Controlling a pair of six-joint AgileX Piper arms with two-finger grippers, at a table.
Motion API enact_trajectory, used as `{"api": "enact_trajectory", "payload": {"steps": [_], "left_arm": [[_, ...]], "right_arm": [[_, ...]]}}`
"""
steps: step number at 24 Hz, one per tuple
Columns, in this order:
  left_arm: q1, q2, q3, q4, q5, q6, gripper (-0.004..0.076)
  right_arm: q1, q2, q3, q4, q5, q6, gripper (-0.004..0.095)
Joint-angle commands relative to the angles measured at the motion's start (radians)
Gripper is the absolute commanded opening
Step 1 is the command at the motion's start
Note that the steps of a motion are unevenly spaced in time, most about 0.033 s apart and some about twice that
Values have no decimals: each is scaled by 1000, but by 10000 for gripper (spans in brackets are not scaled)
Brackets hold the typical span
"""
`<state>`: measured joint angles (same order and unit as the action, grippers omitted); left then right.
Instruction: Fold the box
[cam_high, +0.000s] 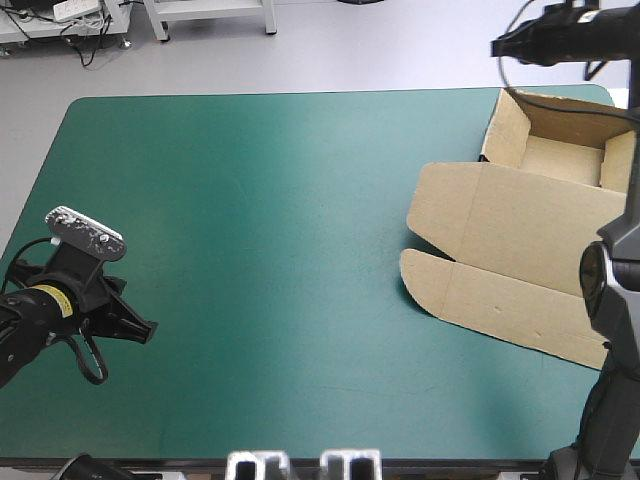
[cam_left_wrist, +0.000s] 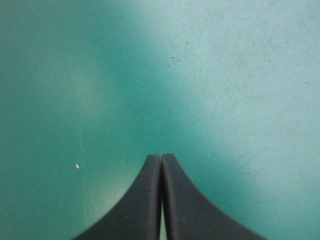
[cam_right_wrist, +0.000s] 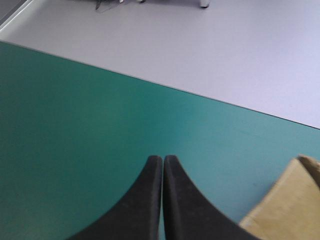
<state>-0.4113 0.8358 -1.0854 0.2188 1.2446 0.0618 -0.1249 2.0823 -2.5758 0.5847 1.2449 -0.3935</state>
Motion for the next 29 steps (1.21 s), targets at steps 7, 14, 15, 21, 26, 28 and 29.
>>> {"api": "enact_trajectory", "payload": {"steps": [7,14,15,21,26,28,29], "left_arm": [[-6,-6,-24,-52,-42,-37,-8],[-6,-6,84,-101,-113,-46,-8],[-6,-6,119,-122,-125,-48,-8],[-6,-6,225,-219,-129,-48,-8],[-6,-6,226,-238,-160,-48,-8],[-6,-6,226,-244,-164,-48,-8],[-6,-6,226,-261,-158,-48,-8]], "right_arm": [[414,-341,567,-602,12,-40,-24],[421,-751,1290,-526,-15,11,-24],[421,-818,1373,-505,-27,11,-24],[421,-1122,1658,-513,-121,136,-24],[421,-1307,1761,-585,-162,246,-24],[421,-1341,1787,-599,-147,276,-24],[421,-1352,1800,-605,-129,290,-24]]}}
